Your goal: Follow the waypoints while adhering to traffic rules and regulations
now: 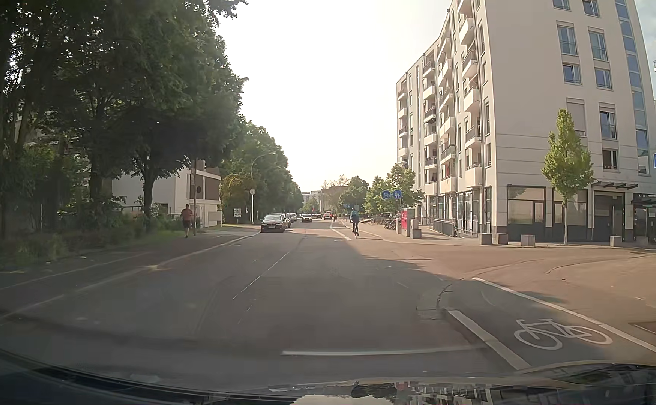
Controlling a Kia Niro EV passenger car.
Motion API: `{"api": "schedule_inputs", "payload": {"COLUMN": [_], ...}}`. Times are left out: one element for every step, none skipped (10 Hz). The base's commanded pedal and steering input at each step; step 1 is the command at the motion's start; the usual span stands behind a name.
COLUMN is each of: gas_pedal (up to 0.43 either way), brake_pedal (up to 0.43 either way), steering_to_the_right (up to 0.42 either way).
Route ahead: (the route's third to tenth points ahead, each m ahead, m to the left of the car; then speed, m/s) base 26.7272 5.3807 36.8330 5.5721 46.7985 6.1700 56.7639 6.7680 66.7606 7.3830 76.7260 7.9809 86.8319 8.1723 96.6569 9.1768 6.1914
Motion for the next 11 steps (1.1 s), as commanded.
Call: {"api": "schedule_inputs", "payload": {"gas_pedal": [0.0, 0.0, 0.0, 0.0, 0.0, 0.0, 0.0, 0.0, 0.0, 0.0, 0.0], "brake_pedal": [0.201, 0.195, 0.201, 0.207, 0.207, 0.201, 0.195, 0.195, 0.201, 0.195, 0.165], "steering_to_the_right": [0.006, 0.011, 0.011, 0.008, 0.008, 0.008, 0.009, 0.009, 0.006, 0.004, 0.003]}}
